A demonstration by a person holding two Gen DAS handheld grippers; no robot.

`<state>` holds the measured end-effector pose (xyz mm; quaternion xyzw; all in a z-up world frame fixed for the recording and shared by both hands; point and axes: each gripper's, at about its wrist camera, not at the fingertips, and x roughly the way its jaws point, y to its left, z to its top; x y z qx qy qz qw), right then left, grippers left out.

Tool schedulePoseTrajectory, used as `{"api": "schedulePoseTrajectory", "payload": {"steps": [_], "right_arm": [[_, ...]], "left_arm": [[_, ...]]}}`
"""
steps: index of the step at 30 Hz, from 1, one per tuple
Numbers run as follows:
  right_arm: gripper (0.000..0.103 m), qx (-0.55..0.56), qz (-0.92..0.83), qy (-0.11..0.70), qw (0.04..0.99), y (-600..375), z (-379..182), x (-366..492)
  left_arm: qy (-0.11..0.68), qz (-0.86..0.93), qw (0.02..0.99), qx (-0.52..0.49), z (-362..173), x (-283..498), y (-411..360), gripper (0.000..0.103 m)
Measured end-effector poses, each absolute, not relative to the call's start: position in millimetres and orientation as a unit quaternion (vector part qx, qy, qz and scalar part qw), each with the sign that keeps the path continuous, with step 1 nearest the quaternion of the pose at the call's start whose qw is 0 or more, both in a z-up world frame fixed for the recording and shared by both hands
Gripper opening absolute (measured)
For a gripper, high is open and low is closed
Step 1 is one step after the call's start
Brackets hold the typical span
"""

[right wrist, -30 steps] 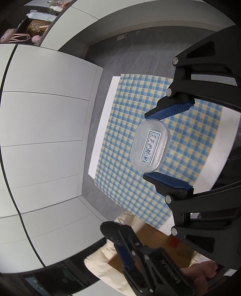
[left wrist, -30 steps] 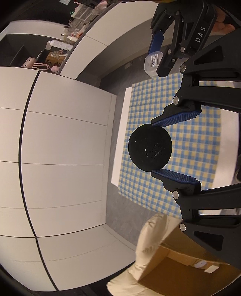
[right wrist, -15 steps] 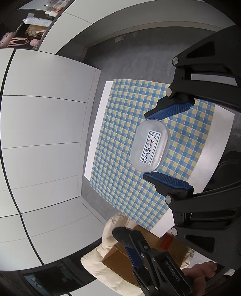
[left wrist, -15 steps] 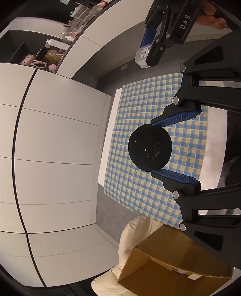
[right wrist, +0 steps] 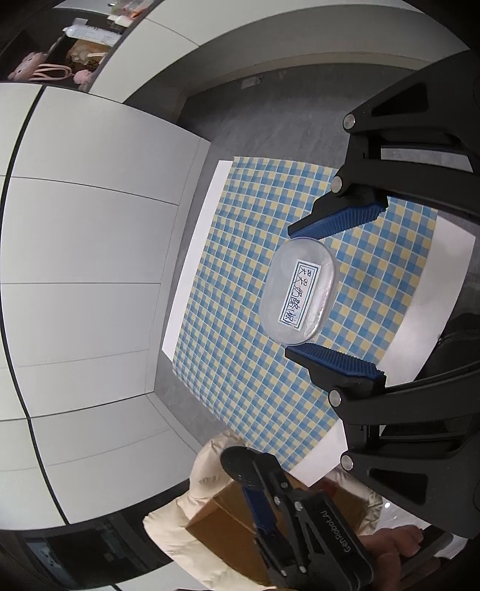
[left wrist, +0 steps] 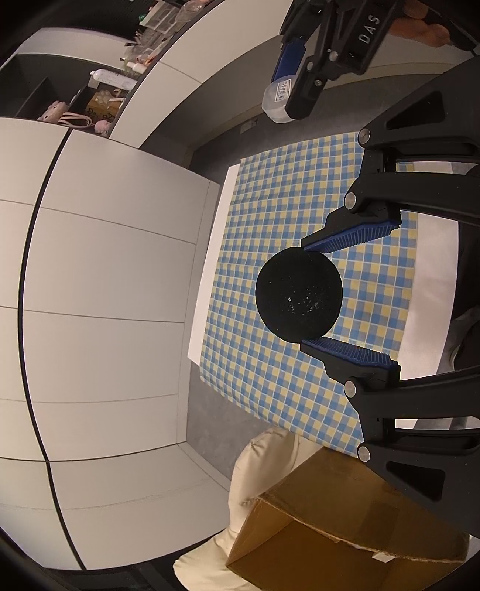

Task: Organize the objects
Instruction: 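Lift the black compact with the left tool while the right tool lifts the labeled clear case, then carry the black compact with the left tool toward the cardboard box while the right tool carries the labeled case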

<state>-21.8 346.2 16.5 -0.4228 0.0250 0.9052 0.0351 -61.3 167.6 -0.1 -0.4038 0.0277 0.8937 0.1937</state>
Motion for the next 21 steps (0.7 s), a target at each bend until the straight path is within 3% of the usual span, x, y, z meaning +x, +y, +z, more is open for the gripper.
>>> {"api": "schedulePoseTrajectory", "payload": {"steps": [21], "right_arm": [[0.06,-0.427,0.903,0.024,0.031,336.3,10.0,-42.8]], "left_arm": [[0.02,0.898,0.18,-0.402,-7.6,-71.2,143.9,0.048]]}}
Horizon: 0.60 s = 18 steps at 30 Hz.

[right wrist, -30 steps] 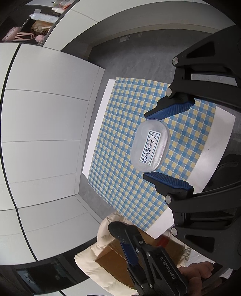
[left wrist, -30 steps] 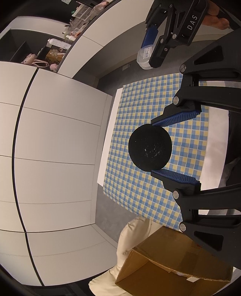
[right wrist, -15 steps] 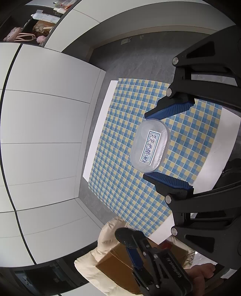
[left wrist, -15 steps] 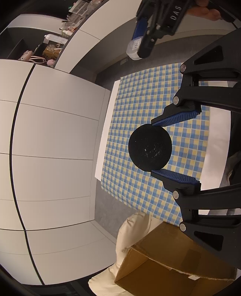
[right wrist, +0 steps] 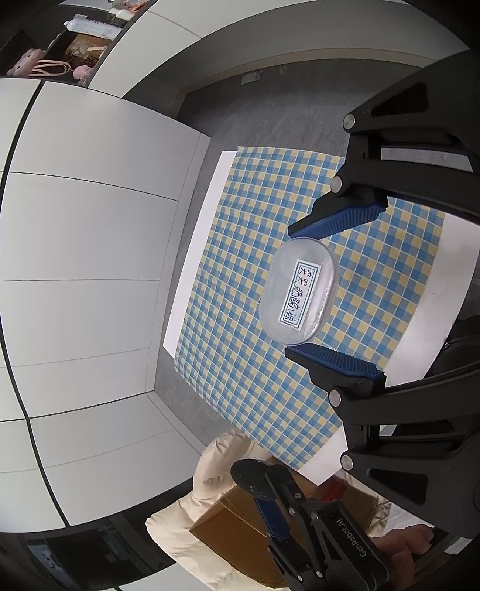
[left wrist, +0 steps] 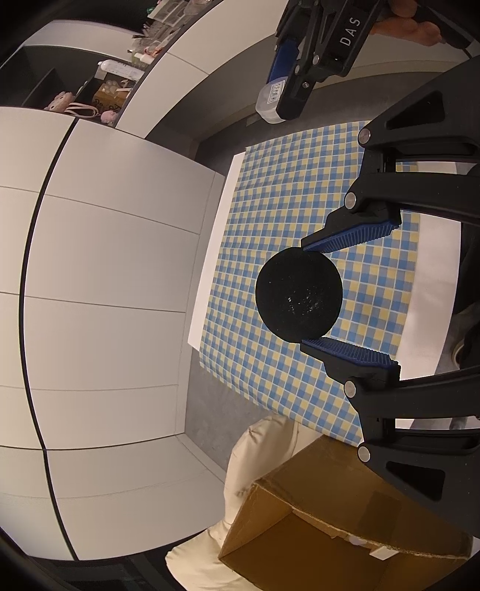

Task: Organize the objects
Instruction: 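Carry the black compact with the left tool toward the cardboard box while the right tool carries the labeled case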

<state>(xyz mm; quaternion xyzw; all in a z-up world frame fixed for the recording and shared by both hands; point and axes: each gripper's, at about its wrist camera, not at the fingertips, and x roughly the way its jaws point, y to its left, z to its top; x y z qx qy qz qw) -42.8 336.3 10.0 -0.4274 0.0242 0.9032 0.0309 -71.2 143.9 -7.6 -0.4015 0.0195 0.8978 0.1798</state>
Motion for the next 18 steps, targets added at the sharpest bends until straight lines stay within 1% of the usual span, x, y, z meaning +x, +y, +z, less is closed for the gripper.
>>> {"api": "schedulePoseTrajectory", "payload": {"steps": [18], "right_arm": [[0.06,-0.426,0.904,0.016,0.004,302.0,8.5,-57.7]], "left_arm": [[0.005,0.902,0.159,-0.401,-7.9,-72.7,116.2,0.048]]}}
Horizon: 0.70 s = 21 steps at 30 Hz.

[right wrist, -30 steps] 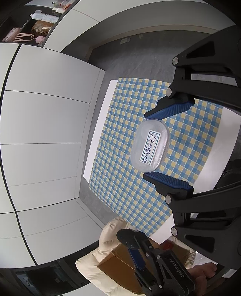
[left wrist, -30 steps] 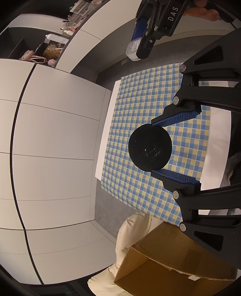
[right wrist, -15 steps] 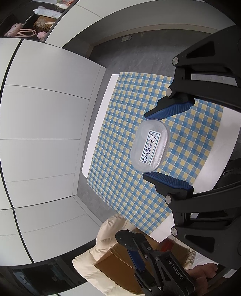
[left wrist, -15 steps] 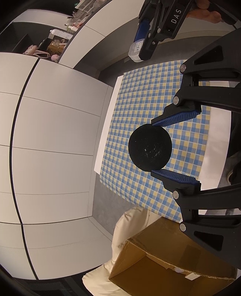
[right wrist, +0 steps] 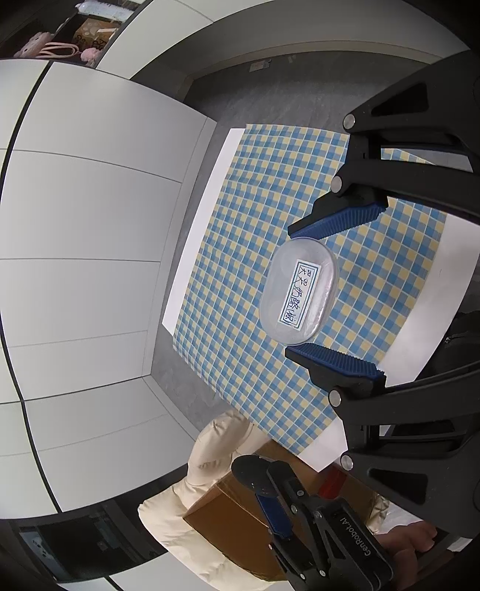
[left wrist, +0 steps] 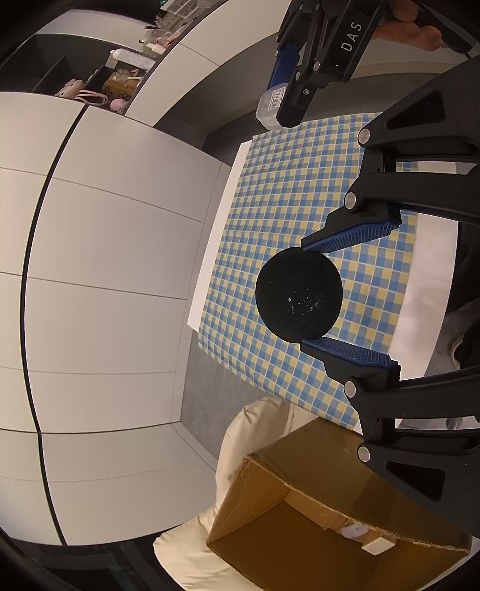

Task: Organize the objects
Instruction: 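Carry the black compact with the left tool toward the cardboard box while the right tool carries the labeled case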

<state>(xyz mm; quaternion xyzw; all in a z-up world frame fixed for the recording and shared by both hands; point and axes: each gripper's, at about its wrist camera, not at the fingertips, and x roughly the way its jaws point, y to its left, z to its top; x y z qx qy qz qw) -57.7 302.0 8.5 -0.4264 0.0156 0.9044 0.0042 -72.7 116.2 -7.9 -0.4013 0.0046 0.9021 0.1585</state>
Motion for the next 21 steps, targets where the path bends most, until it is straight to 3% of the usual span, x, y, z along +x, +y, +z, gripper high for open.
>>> {"api": "schedulePoseTrajectory", "payload": {"steps": [21], "right_arm": [[0.06,-0.422,0.907,0.004,-0.016,268.0,9.2,-69.5]], "left_arm": [[-0.012,0.909,0.138,-0.392,-5.4,-73.1,83.4,0.048]]}}
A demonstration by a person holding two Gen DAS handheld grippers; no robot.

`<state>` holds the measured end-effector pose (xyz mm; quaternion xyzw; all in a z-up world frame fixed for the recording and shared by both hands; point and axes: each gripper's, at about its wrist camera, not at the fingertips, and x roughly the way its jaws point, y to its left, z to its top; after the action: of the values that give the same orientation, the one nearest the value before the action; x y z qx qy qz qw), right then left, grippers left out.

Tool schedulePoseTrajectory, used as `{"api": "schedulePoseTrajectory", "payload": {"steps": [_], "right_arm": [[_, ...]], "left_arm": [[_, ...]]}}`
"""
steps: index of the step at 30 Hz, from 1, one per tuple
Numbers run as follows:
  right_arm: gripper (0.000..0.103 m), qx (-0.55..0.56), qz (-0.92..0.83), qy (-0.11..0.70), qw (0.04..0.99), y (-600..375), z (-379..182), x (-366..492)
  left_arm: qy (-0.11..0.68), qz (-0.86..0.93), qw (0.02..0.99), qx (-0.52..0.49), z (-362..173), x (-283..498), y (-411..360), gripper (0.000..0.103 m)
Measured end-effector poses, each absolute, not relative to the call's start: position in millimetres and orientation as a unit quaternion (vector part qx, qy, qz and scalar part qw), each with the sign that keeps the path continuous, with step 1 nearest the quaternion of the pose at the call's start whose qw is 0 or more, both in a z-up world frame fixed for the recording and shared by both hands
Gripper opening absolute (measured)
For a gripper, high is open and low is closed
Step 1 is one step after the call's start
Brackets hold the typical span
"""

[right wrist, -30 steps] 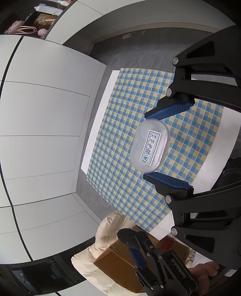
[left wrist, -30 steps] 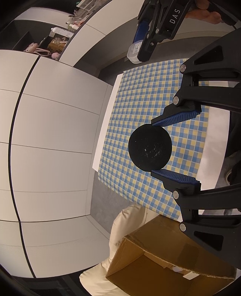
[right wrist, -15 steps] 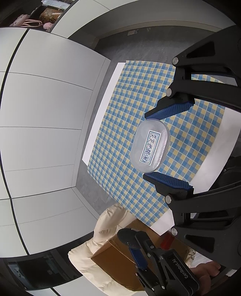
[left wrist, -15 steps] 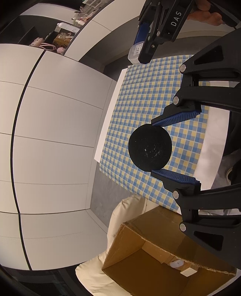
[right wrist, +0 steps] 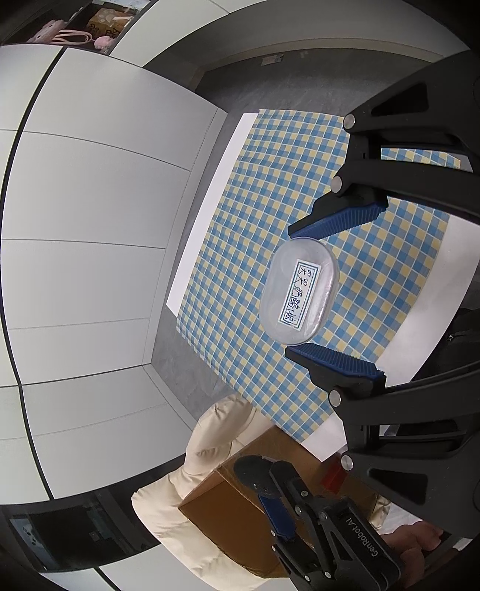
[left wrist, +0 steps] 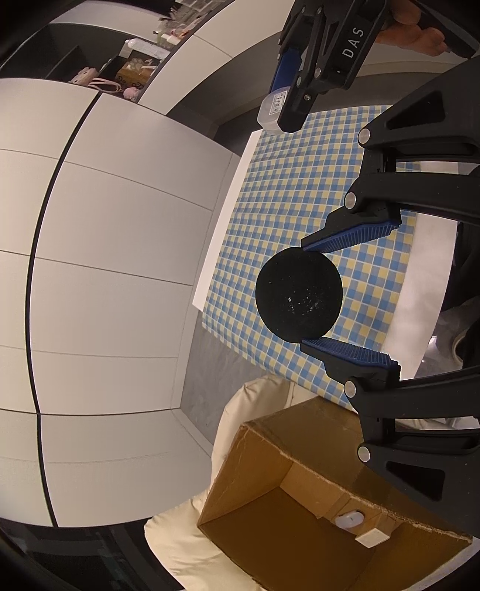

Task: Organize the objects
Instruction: 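Carry the black compact with the left tool toward the cardboard box while the right tool carries the labeled case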

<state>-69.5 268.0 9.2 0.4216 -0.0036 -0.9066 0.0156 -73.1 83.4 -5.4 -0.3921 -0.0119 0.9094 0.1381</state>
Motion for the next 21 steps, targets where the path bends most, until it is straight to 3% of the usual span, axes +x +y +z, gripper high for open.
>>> {"api": "schedulePoseTrajectory", "payload": {"steps": [21], "right_arm": [[0.06,0.419,-0.907,0.013,0.034,235.8,8.9,-79.4]], "left_arm": [[-0.026,0.913,0.114,-0.39,-3.2,-73.9,54.3,0.048]]}}
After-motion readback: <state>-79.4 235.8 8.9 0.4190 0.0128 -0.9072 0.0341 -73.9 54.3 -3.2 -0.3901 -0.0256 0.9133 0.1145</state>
